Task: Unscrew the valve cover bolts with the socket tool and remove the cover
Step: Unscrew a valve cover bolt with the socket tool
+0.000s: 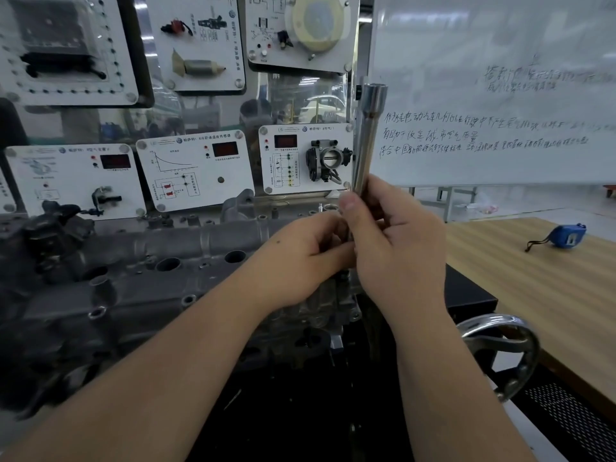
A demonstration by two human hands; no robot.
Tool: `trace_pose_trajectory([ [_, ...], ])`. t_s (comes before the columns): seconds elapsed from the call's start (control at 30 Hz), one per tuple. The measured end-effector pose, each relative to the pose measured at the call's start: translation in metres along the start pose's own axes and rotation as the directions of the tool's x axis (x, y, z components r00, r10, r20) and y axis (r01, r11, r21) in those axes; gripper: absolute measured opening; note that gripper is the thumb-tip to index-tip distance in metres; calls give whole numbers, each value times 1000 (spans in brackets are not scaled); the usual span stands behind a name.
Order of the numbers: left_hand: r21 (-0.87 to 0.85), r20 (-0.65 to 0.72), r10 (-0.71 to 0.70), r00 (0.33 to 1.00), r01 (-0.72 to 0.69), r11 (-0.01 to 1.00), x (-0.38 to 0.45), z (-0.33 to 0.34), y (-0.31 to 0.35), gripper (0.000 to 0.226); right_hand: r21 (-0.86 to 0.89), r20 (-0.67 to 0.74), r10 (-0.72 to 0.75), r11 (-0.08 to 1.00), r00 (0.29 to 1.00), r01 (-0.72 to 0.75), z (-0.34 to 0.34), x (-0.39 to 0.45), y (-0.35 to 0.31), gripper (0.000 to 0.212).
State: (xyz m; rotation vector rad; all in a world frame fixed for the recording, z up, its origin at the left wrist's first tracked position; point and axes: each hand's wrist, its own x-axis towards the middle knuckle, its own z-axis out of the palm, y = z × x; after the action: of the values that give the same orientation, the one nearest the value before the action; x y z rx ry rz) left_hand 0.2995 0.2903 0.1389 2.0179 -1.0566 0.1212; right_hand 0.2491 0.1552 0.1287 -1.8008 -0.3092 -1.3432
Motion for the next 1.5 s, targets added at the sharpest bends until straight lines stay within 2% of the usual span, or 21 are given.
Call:
trace_pose_trajectory([
  [0.13, 42, 3, -1, 1000, 0, 999, -1, -1, -2, 31, 79, 92, 33, 996, 995, -41, -3, 1, -2, 18],
  [0.2, 41, 2, 0, 1000, 0, 999, -1, -1, -3, 26, 123, 86, 52, 990, 995, -63, -2, 0, -1, 42],
  [0.27, 56, -2, 14, 1000, -14, 998, 0, -1, -3, 23, 122, 75, 61, 990, 995, -70, 0, 0, 0, 49],
  [0.43, 47, -11, 18, 1000, -18, 999, -1, 1, 0, 22, 85, -19, 67, 994, 998, -66, 1, -1, 0, 16],
  [0.5, 49, -8, 9, 1000, -9, 999, -2, 1, 1, 20, 114, 12, 76, 990, 997, -77, -1, -1, 0, 9],
  [0.57, 59, -5, 16, 1000, -16, 998, -2, 0, 1, 23, 145, 49, 90, 985, 995, -96, -4, 0, 0, 15],
  [0.67, 78, -2, 23, 1000, -23, 997, -2, -1, -1, 21, 185, 61, 100, 977, 993, -110, -5, 0, -1, 42],
  [0.73, 69, -7, 29, 1000, -28, 997, -1, -1, -2, 19, 189, 68, 106, 975, 992, -117, -3, 0, -1, 49],
  [0.83, 47, -8, 41, 999, -41, 998, -1, 0, -1, 23, 121, 53, 84, 989, 995, -90, 0, -1, -2, 32],
  [0.9, 56, -29, 47, 999, -45, 997, -1, 1, 0, 20, 55, 1, 39, 998, 999, -39, -1, -2, -1, 20],
  [0.97, 34, -28, 39, 999, -38, 999, -2, 1, 0, 16, 41, 19, 24, 999, 1000, -24, -2, -2, -2, 13],
  [1.1, 31, 1, 1, 1000, -1, 1000, -3, -1, 2, 35, 100, 152, 71, 991, 986, -87, -9, 1, -4, 13],
  [1.2, 4, 1, 12, 1000, -12, 1000, -1, -2, -2, 22, 86, 157, 78, 992, 985, -92, -9, 2, -5, 29],
  [1.27, -15, -11, 12, 1000, -12, 1000, 0, -2, -2, 21, 121, 154, 72, 988, 986, -91, -7, 1, -6, 41],
  [1.33, -22, -11, 17, 1000, -17, 1000, 0, -1, -2, 23, 121, 136, 72, 989, 988, -88, -4, 0, -7, 33],
  [1.5, 10, -56, 35, 998, -34, 999, 1, 1, -3, 20, 24, -12, 8, 1000, 1000, -8, -1, -2, -6, 10],
])
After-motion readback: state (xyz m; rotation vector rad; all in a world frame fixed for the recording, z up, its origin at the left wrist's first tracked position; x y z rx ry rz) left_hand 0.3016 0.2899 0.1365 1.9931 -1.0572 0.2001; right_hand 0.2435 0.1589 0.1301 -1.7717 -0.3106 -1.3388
